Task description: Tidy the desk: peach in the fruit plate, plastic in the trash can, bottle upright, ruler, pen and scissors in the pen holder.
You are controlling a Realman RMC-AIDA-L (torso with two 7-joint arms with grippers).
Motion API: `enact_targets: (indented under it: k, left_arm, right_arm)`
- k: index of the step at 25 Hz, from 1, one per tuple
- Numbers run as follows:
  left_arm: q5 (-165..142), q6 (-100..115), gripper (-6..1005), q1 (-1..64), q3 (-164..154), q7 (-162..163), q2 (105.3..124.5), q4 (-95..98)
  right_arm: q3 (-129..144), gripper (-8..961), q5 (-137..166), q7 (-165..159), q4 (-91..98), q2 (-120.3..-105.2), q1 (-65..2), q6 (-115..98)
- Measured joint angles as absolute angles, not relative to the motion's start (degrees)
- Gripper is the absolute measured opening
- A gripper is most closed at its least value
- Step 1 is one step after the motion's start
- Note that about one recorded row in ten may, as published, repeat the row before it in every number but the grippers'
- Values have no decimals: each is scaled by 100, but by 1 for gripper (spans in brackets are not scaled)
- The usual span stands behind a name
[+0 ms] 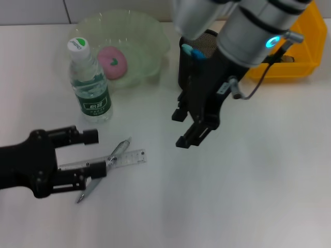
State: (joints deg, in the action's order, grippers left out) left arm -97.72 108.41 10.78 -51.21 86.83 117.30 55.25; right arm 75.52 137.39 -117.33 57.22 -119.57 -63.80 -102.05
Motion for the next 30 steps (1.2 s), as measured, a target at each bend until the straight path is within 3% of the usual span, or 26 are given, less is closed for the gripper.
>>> enact_targets:
  k: [30]
  left_arm:
    - [-10264, 10898, 739, 1318, -5071, 8325, 11723, 5458]
  right_arm:
    - [10786, 592, 12580, -11980, 5220, -11988, -6446, -7442]
